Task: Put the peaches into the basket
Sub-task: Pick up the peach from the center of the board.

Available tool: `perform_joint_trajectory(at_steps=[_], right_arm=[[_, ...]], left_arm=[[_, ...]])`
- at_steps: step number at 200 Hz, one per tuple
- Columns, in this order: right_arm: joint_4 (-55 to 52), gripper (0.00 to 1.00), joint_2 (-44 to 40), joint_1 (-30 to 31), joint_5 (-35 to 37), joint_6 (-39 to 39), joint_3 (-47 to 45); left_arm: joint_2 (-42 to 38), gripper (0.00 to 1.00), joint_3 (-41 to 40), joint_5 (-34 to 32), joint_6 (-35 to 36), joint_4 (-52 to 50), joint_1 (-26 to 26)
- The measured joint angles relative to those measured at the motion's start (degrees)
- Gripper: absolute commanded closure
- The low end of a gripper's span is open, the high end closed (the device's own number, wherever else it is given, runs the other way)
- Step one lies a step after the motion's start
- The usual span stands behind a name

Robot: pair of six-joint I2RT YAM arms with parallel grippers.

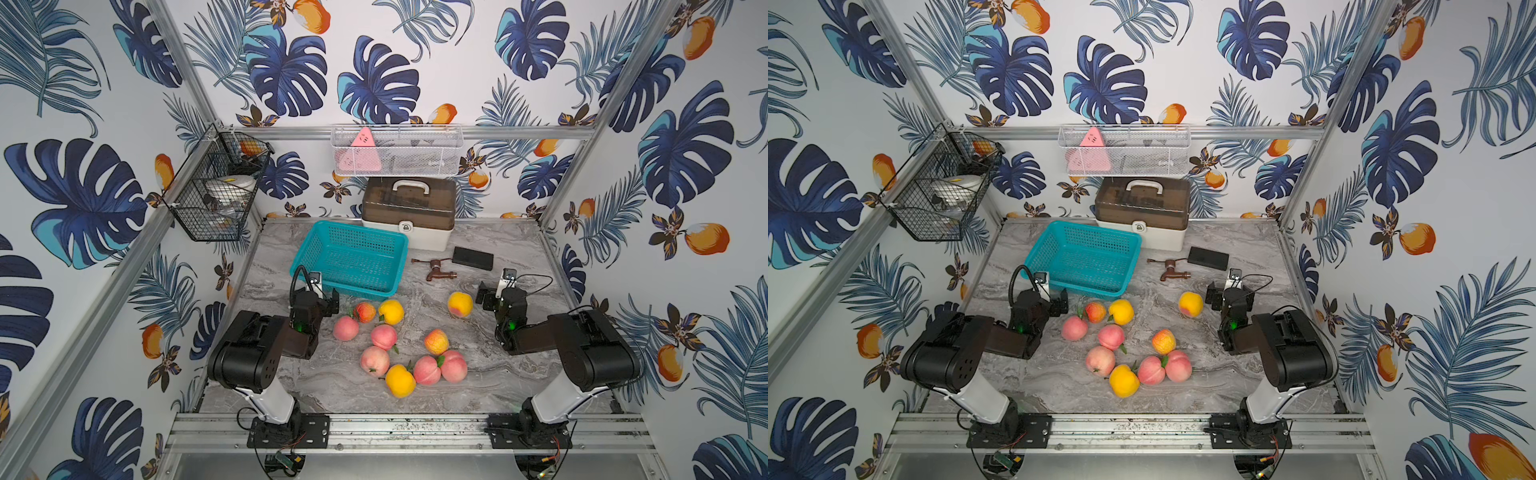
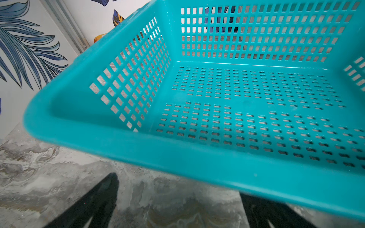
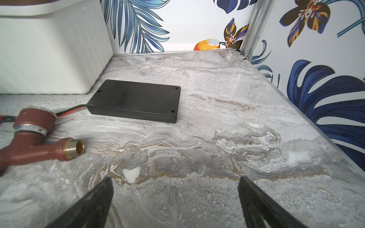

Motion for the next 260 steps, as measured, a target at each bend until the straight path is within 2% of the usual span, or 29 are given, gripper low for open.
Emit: perform_joint_trajectory(at_steps=[65,133,169,207,260], right_arm=[[-0.13,0.00,-0.11,-0.02,-0.35,-0.07,0.00],[-3.04,0.00,-2.67,0.20,-2.16,-1.38,0.15],[-11.91,0.00,-6.91,3.39,-1.22,-2.95,5.70],[-21.33,0.00,-13.51,5.40,0.92,-3.87,7.65],[-39.04,0.00,-21.46,8.50,1.27,-2.27,16.37]], left_arm=[[-1.57,0.01,0.42,0.02,0.02,-1.33,-0.04],[-9.25,0.01,5.64,-0.02,0.24,-19.76,-1.75],[-13.22,0.01,8.76,-1.29,0.48,-30.75,-5.60],[-20.41,0.01,11.08,-4.61,0.46,-43.39,-8.20],[-26.12,0.01,19.23,-7.72,-5.44,-63.04,-9.33]])
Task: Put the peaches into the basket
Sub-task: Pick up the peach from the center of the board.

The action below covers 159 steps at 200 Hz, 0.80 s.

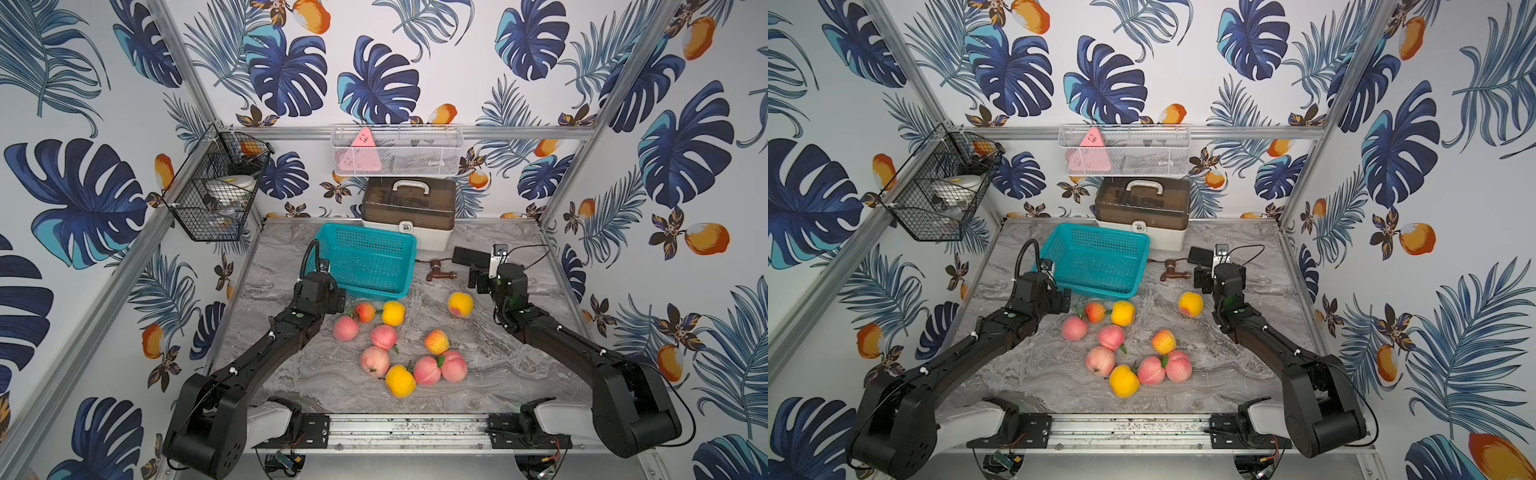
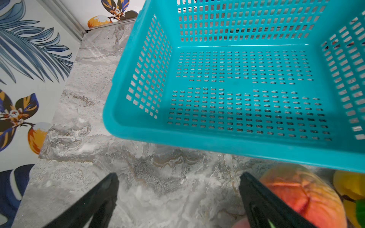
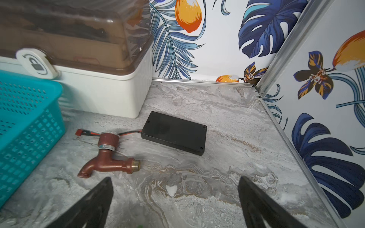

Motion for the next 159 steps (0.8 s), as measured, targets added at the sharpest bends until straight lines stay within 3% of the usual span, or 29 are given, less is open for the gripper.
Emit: perform_joint_trajectory(at_steps=[51,95,159], right_arm=[[-19.63,0.00,-4.22,1.57,-4.22,4.98,11.30],[-31.39,0.00,-6.19,3.65,-8.37,5.92,15.50],[-40.63,0.00,-5.90,5.97,-16.22,7.39,15.58]], left_arm=[[-0.59,0.01,12.70,-0.87,-11.32,-18.73,-2.23],[-7.41,0.01,13.25,2.62,-15.93,-27.08,-5.84],[-4.00,0.01,12.61,8.39,-20.09,-33.90,-10.95]])
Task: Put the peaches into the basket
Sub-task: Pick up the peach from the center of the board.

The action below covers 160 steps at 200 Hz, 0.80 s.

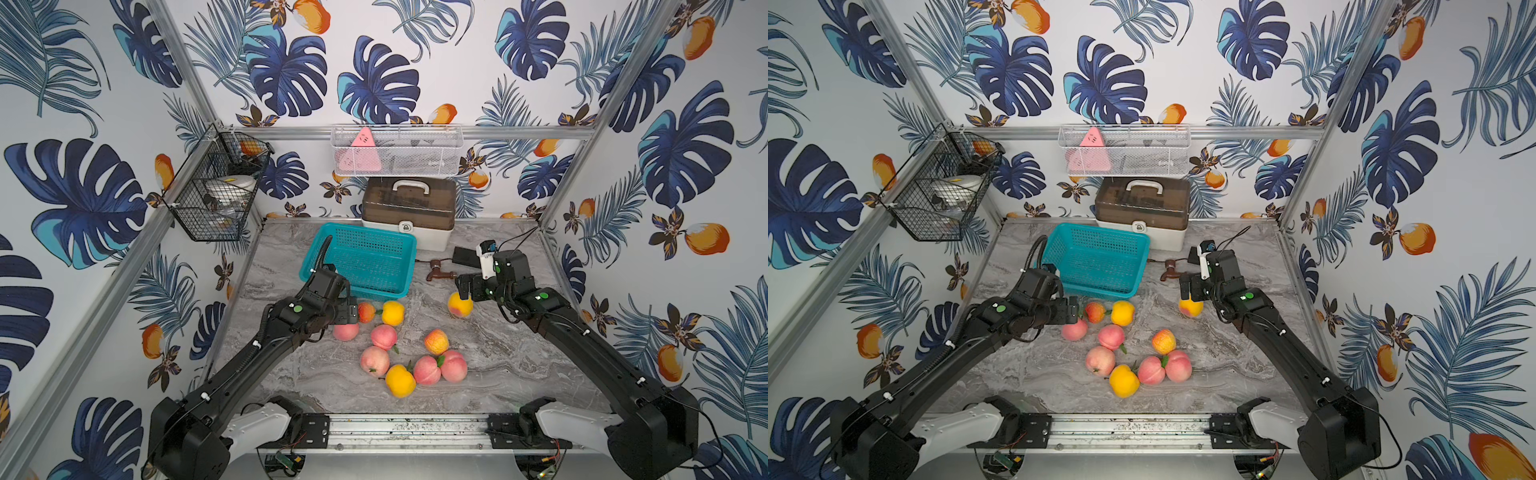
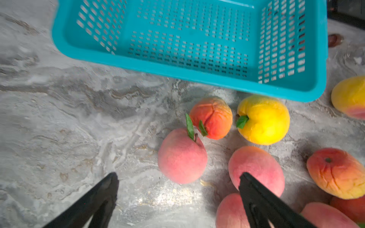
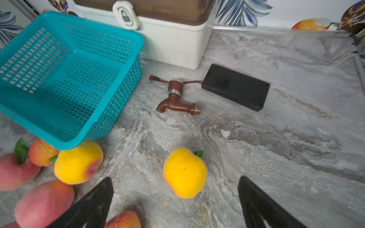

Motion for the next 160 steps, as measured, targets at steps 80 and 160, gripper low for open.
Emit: perform_joint_trajectory(at_steps=[80,160], right_arm=[[-2.67,0.00,-6.99,9.90,-5.40,4.83,-5.66],[-1.92,0.00,-6.75,14.56,-11.08,5.92,-9.49]], left_arm=[[5.20,0.01,-5.29,1.86,-4.26,1.01,-2.60],[10.14,0.01,-6.97,0.81,-5.77,5.42,-3.13]])
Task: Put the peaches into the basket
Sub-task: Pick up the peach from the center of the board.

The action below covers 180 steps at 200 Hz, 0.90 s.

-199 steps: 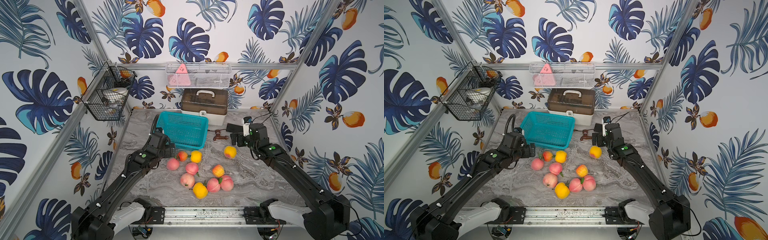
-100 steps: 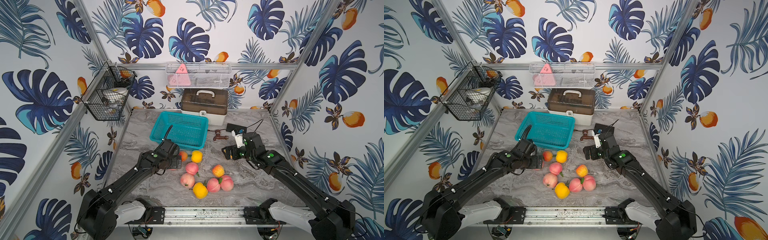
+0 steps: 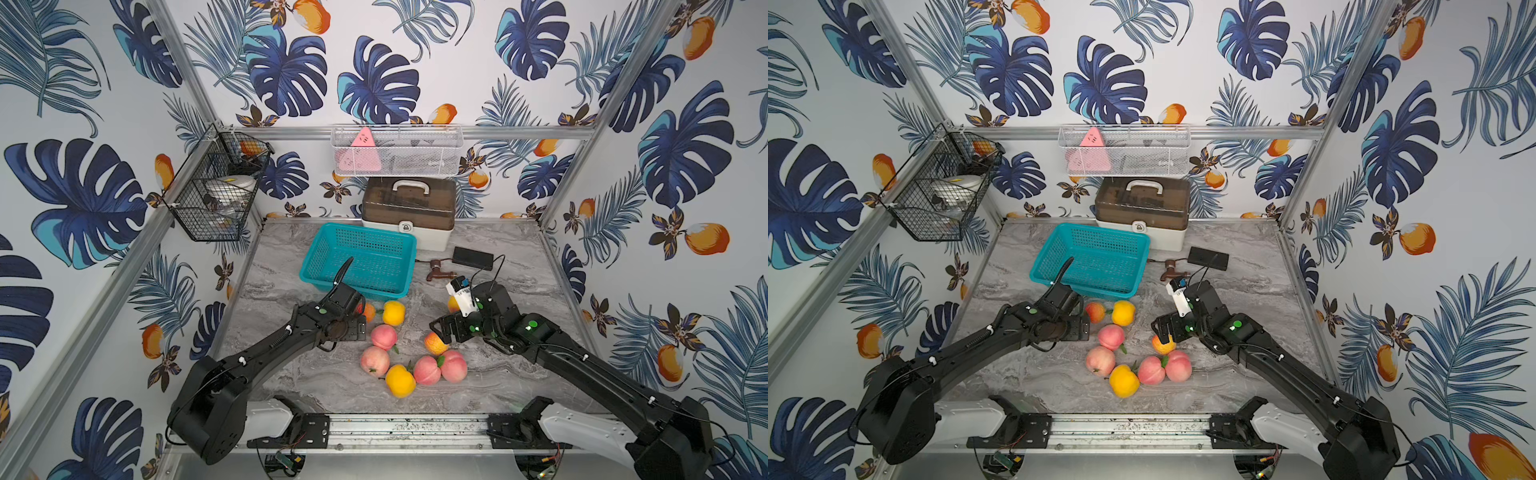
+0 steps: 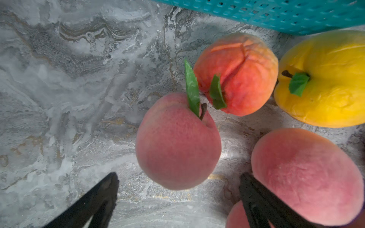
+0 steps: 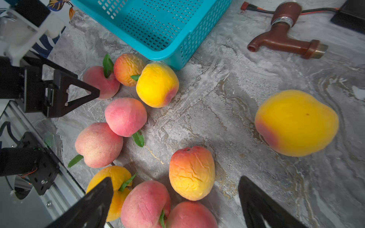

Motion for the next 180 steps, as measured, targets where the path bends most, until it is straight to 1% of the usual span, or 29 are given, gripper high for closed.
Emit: perform_joint_trajectory(at_steps=[63,82,126,147,168,180], right_arm=[[0.35,0.00,-0.35,1.40,-0.50,-0.07,0.26],[0.39,0.00,-0.76,1.44,-0.46,0.09,0.35],[0.24,0.00,0.76,1.44,-0.04,0.07,3.30],[0.24,0.00,1.62,1.46,-0.09,0.07,3.74],[0.31,0.00,1.90,1.46,-0.26,0.07,3.69],[0.39,0.00,1.90,1.46,-0.37,0.07,3.56]], left_arm=[[4.63,0.01,2.01,-1.07,0.13,2.16,0.02],[6.16,0.01,2.23,-1.25,1.29,2.43,0.02],[8.17,0.01,2.23,-1.44,1.40,2.78,0.02],[8.98,0.06,2.21,-1.51,1.44,2.99,0.02],[9.46,0.09,2.21,-1.86,1.57,3.39,0.02],[9.70,0.12,2.21,-1.92,1.57,3.54,0.02]])
